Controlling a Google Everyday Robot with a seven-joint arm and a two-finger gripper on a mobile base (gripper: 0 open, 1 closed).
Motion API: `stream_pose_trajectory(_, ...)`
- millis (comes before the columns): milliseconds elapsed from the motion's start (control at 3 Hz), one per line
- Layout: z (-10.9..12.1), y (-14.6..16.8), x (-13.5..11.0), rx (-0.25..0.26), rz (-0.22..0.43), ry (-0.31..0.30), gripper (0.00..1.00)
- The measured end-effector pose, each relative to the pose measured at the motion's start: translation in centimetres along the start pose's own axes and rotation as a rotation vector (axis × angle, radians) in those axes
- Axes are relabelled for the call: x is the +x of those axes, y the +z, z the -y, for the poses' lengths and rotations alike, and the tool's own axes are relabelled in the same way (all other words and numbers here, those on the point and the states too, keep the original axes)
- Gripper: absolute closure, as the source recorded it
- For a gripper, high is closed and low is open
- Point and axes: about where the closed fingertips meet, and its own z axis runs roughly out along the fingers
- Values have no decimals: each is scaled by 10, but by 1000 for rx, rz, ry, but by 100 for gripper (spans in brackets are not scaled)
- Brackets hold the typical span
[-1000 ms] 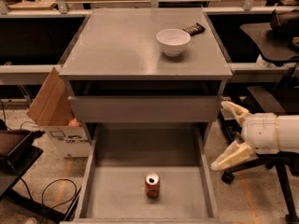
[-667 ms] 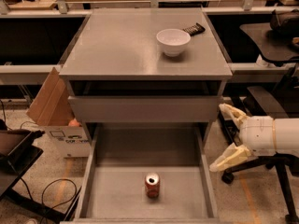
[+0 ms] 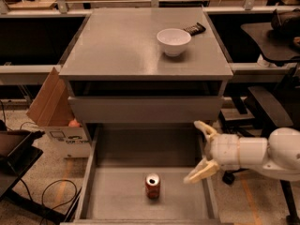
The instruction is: Pick coke can from middle drawer and place on counter
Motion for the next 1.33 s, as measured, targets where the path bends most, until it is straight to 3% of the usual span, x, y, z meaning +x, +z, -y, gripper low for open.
stream_pose_trajectory(333, -24, 85, 49, -42, 58, 22, 0)
stream_pose_trajectory(667, -41, 145, 90, -79, 82, 35, 0)
stream_pose_trajectory(1000, -46, 178, 120, -94, 81, 35, 0)
stream_pose_trajectory(1333, -49, 191, 144, -95, 78, 50, 0)
